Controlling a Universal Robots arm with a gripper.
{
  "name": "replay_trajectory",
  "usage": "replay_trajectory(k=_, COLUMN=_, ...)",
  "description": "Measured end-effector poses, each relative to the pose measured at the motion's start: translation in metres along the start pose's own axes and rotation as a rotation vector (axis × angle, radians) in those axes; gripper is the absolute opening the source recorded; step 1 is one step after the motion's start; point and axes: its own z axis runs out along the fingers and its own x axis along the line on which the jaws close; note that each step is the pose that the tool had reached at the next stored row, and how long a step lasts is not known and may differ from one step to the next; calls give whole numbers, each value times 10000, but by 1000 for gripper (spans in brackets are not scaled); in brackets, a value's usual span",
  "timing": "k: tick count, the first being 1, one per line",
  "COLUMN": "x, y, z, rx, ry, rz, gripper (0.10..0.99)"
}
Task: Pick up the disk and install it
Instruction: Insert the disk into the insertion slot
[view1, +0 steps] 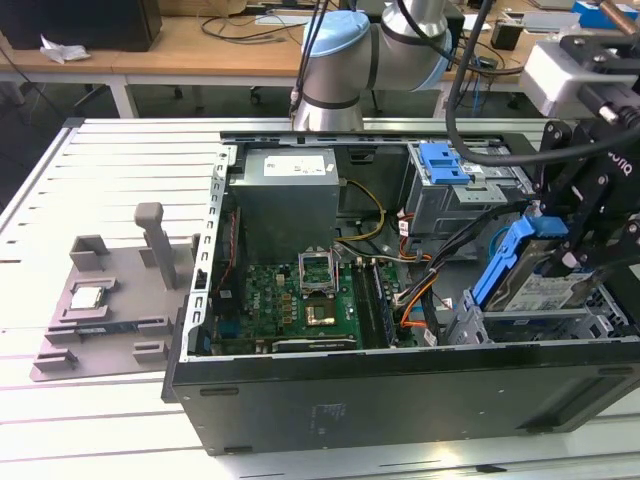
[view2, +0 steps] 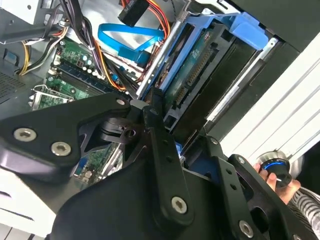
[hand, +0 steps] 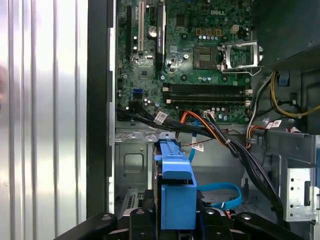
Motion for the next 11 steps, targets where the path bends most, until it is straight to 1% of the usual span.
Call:
replay_trajectory(k=6, x=0, y=0, z=9, rx=0, ry=0, rz=-1, gripper=380)
replay_trajectory(k=7, x=0, y=0, z=9, rx=-1, ry=0, rz=-1, gripper=443)
replay_trajectory(k=11, x=0, y=0, z=9, rx=0, ry=0, rz=-1, gripper=443)
